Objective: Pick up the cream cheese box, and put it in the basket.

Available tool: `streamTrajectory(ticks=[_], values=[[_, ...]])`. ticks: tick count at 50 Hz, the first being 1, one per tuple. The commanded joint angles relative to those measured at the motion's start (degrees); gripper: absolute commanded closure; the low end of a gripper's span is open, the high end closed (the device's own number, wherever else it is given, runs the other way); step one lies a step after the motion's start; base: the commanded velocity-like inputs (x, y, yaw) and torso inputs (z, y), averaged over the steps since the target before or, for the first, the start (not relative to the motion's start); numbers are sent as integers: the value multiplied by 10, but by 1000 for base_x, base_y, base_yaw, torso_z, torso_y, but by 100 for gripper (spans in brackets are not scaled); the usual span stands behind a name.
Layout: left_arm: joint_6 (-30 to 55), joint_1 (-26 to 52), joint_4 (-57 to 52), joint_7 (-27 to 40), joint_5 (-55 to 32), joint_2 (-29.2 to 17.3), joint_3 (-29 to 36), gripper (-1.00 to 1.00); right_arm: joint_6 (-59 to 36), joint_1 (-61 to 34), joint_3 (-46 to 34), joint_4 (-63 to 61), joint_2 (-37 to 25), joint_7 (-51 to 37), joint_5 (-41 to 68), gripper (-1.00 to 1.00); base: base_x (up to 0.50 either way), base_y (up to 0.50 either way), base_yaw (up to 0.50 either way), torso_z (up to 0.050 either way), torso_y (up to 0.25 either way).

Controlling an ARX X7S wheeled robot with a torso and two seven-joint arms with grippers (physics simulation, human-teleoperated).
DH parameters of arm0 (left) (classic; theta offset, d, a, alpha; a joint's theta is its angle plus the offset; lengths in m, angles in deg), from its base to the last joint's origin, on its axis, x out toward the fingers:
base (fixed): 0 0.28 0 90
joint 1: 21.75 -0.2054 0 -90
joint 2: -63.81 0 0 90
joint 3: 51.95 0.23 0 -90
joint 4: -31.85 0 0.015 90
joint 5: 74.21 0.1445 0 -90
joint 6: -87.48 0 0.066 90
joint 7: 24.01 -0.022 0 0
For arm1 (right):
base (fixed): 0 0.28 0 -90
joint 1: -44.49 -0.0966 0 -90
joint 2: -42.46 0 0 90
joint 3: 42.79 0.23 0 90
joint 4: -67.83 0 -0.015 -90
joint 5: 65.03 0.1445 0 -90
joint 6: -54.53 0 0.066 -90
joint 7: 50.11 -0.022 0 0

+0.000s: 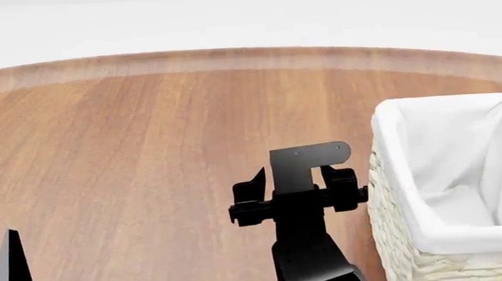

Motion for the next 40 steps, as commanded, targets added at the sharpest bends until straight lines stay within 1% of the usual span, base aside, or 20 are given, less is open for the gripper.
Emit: streamTrajectory(ticks=[1, 8, 18, 35, 40], values=[[-4, 0, 3, 3, 1, -2, 2, -100, 28, -1, -72, 43, 1, 0, 71, -100, 0, 0, 0, 0, -78], [0, 0, -1, 4, 1, -4, 4, -100, 39, -4, -124, 61, 1, -2, 123, -100, 0, 0, 0, 0, -79], [-6, 0, 4, 7, 1, -6, 5, -100, 48, 3, -162, 75, 1, -2, 161, -100, 0, 0, 0, 0, -79], [-8, 1, 7, 11, -2, -8, 8, -100, 36, 23, -91, 76, 1, 3, 89, -100, 0, 0, 0, 0, -79], [-15, 1, 12, 11, 1, -9, 10, -100, 32, 30, -72, 76, 1, 8, 72, -100, 0, 0, 0, 0, 0]])
